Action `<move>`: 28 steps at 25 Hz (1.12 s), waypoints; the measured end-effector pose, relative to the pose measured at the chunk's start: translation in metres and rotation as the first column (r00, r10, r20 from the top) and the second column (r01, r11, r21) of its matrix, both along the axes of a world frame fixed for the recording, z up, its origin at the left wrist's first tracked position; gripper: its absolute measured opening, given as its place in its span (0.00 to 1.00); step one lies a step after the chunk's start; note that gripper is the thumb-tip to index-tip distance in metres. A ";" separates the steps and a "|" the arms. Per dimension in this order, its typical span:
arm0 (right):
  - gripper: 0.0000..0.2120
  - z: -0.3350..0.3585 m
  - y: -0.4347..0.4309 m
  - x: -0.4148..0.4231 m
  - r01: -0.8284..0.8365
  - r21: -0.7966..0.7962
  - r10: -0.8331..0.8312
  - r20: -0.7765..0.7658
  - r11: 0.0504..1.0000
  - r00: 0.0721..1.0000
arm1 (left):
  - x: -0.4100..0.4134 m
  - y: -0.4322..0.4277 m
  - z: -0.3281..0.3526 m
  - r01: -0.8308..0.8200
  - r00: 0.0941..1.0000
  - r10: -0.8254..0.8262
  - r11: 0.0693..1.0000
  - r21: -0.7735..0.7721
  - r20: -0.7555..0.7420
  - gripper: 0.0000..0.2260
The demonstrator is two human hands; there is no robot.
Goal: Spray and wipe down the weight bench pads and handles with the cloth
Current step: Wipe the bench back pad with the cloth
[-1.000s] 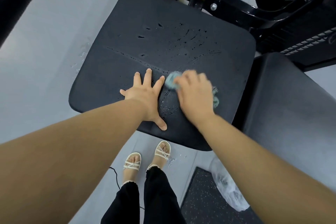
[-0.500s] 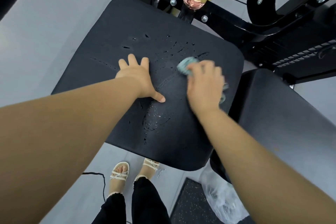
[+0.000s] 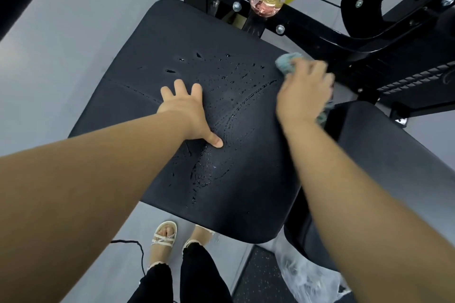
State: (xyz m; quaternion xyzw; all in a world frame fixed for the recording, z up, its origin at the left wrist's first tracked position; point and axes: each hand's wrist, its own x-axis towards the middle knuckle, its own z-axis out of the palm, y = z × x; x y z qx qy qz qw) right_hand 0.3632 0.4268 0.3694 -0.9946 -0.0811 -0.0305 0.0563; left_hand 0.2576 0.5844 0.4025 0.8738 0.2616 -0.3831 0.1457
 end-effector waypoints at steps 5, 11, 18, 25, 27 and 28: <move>0.14 -0.009 -0.002 -0.070 -0.811 0.103 0.817 -0.030 0.576 0.576 | -0.001 0.001 0.000 0.002 1.000 -0.002 1.000 0.010 0.008 0.54; 0.16 0.004 -0.022 0.046 -0.212 0.037 0.211 0.033 0.977 0.977 | -0.002 0.002 -0.004 0.012 1.000 -0.012 1.000 0.007 0.017 0.55; 0.16 -0.011 0.018 -0.078 -0.758 0.095 0.764 -0.055 0.645 0.643 | -0.005 0.002 -0.007 0.004 1.000 -0.004 1.000 -0.002 0.025 0.54; 0.17 -0.005 0.024 0.044 -0.186 0.010 0.186 0.027 0.983 0.982 | -0.006 0.003 -0.007 0.008 0.999 -0.008 1.000 -0.001 0.040 0.54; 0.16 -0.011 0.046 0.005 -0.233 0.013 0.232 0.014 0.973 0.973 | -0.006 0.003 -0.008 0.008 0.999 -0.008 1.000 -0.003 0.040 0.54; 0.15 -0.015 0.053 -0.021 -0.372 0.056 0.371 0.025 0.927 0.928 | -0.006 0.004 -0.008 0.007 0.999 -0.007 1.000 -0.002 0.041 0.54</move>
